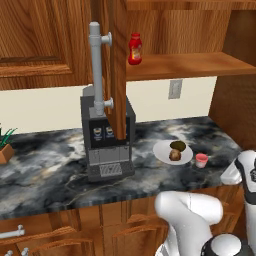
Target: Pick the avocado and bread from the counter and place them on the plate. Then pick the jam from the cabinet and place it next to the plate. Lastly close the cabinet door.
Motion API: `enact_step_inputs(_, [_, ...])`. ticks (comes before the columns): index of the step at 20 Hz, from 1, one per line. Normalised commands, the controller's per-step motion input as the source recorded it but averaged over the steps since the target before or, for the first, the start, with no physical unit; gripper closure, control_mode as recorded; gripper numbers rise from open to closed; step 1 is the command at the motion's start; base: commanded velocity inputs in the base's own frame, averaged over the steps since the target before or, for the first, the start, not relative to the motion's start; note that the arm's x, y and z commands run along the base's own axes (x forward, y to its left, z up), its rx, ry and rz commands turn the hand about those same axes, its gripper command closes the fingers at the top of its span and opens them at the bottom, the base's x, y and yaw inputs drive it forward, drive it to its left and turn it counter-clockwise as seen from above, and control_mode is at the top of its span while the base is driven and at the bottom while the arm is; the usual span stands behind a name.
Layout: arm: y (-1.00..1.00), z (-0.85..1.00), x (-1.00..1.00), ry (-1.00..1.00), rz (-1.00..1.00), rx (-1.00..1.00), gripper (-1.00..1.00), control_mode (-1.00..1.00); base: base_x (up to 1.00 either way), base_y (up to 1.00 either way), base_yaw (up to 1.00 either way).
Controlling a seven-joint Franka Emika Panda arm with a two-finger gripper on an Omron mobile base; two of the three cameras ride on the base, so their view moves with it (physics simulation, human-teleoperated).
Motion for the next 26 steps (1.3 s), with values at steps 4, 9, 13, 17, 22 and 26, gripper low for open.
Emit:
enact_step_inputs(4, [0.34,0.64,-0.48,-0.1,0.0,-0.06,-1.0,-1.0,0.0,0.0,0.0])
enact_step_inputs(9, [0.3,0.47,-0.49,-0.15,0.0,-0.06,-1.0,-1.0,0.0,0.0,0.0])
enact_step_inputs(13, [0.2,0.43,-0.48,-0.2,0.0,-0.04,-1.0,-1.0,0.0,0.0,0.0])
enact_step_inputs(17, [0.03,0.39,-0.48,-0.23,0.0,-0.02,-1.0,-1.0,0.0,0.0,0.0])
enact_step_inputs(22, [0.0,0.37,-0.35,-0.27,0.0,-0.03,-1.0,-1.0,0.0,0.0,0.0])
enact_step_inputs(26, [0.0,0.33,-0.14,-0.21,0.0,-0.03,-1.0,-1.0,0.0,0.0,0.0])
